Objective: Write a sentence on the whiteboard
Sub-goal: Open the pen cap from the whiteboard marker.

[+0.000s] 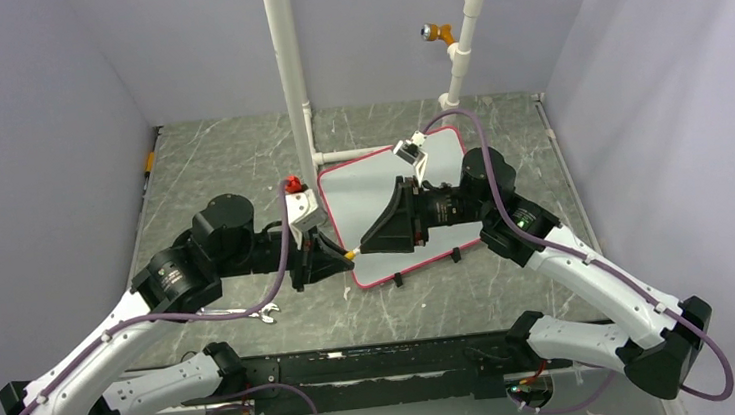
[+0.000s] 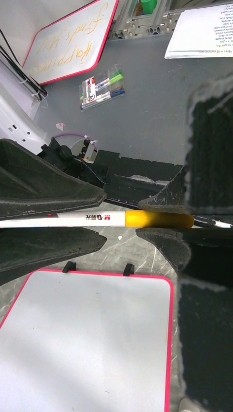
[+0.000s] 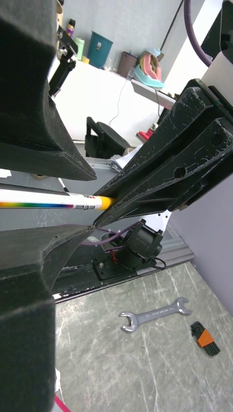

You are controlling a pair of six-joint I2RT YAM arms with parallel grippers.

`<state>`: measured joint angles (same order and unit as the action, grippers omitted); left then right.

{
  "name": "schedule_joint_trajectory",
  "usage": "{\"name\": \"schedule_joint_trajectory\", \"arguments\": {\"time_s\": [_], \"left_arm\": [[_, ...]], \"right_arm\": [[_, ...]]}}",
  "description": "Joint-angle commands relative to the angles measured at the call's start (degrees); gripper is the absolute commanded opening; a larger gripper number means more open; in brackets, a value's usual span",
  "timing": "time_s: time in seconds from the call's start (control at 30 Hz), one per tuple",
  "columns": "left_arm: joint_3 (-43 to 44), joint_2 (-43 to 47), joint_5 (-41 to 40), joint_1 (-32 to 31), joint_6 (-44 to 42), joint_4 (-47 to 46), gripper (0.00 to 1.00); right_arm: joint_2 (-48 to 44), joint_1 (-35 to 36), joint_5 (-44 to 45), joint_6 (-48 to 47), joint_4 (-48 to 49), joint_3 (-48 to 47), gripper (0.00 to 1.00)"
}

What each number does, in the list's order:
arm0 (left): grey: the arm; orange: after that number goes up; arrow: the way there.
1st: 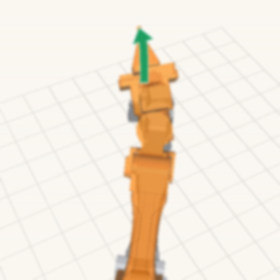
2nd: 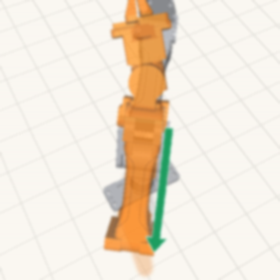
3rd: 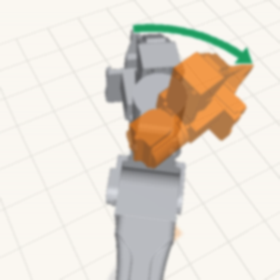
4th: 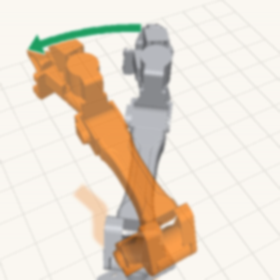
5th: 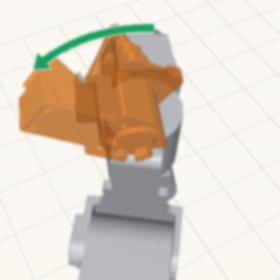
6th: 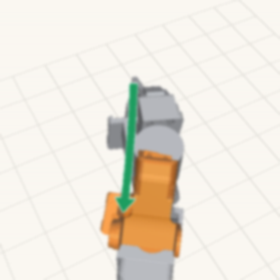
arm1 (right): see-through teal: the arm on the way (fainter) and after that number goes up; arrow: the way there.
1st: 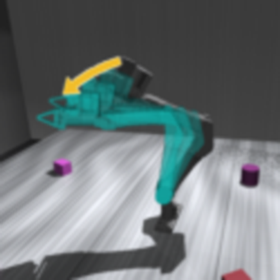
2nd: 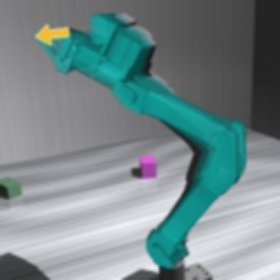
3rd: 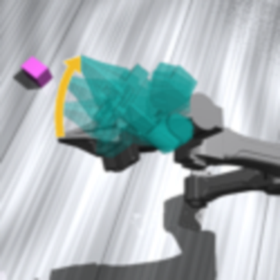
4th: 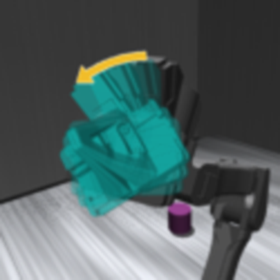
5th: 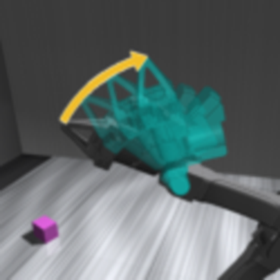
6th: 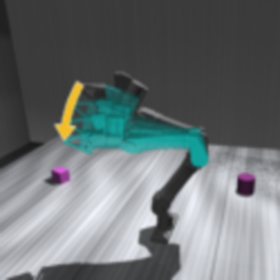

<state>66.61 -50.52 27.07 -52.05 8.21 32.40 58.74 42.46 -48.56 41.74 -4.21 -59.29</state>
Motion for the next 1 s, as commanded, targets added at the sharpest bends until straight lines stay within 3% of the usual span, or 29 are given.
{"name": "schedule_joint_trajectory", "arguments": {"time_s": [0.0,0.37,0.97], "left_arm": [[0.44,-0.36,0.35,-0.11,-1.04,-0.71,0.0],[1.45,-1.64,0.69,-0.13,-1.68,-0.61,0.0],[2.23,-2.3,0.28,-0.04,-1.65,-0.76,0.0]], "right_arm": [[0.43,0.16,-2.05,0.75,3.47,-1.6,0.4],[1.16,0.3,-4.26,0.52,3.53,-1.01,0.36],[2.24,1.13,-5.34,-3.84,-2.1,-2.05,0.21]]}}
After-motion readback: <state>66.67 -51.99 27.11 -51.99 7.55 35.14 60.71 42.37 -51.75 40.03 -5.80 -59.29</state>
